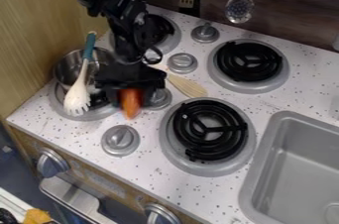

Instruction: Moved the orange object in between the right upper burners

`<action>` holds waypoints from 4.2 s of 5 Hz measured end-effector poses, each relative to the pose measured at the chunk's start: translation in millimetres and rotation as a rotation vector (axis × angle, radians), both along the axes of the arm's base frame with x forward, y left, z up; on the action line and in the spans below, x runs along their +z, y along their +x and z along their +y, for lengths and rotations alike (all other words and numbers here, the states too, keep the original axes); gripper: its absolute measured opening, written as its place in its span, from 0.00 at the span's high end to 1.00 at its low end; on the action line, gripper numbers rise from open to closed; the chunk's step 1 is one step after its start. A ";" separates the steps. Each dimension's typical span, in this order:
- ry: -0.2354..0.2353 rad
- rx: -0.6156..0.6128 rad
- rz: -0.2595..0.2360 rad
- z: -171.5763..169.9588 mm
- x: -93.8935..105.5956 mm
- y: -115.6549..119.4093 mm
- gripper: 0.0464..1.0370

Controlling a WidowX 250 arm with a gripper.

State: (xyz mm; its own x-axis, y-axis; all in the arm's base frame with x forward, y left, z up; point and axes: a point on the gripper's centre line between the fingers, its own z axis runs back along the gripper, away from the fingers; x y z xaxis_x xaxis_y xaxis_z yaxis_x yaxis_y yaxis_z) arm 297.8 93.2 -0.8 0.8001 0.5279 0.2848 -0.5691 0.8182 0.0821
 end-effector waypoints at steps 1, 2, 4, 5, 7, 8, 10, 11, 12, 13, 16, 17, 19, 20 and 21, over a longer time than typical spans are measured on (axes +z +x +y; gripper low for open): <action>0.001 0.026 -0.007 0.6 0.3 0.2 0.44; -0.003 0.044 -0.013 -0.7 0.3 0.7 0.44; -0.043 0.183 0.091 -17.1 0.1 -12.6 0.44; -0.052 0.177 0.063 -27.7 20.1 -12.2 0.44; -0.030 0.107 -0.041 -47.1 39.8 -5.1 0.44; -0.026 -0.008 -0.140 -55.0 46.1 13.0 0.44; -0.031 -0.297 -0.223 -70.3 49.9 57.7 0.44; -0.038 -0.365 -0.235 -74.5 49.3 80.8 0.44; -0.074 -0.392 -0.264 -81.5 42.1 101.9 0.44; -0.116 -0.357 -0.286 -85.8 35.6 111.5 0.44; -0.094 -0.264 -0.239 -70.5 9.2 115.0 0.37; -0.080 -0.224 -0.245 -66.3 9.1 114.9 0.22; -0.033 -0.181 -0.226 -69.0 7.3 107.7 0.04; -0.008 -0.159 -0.240 -70.0 19.2 105.3 0.04; 0.023 -0.162 -0.242 -78.8 32.1 103.7 0.04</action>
State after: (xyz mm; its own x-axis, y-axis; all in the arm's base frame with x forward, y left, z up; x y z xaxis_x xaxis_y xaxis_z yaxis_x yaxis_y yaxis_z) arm 401.5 14.4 31.3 0.7808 0.3897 0.4884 -0.4360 0.8997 -0.0209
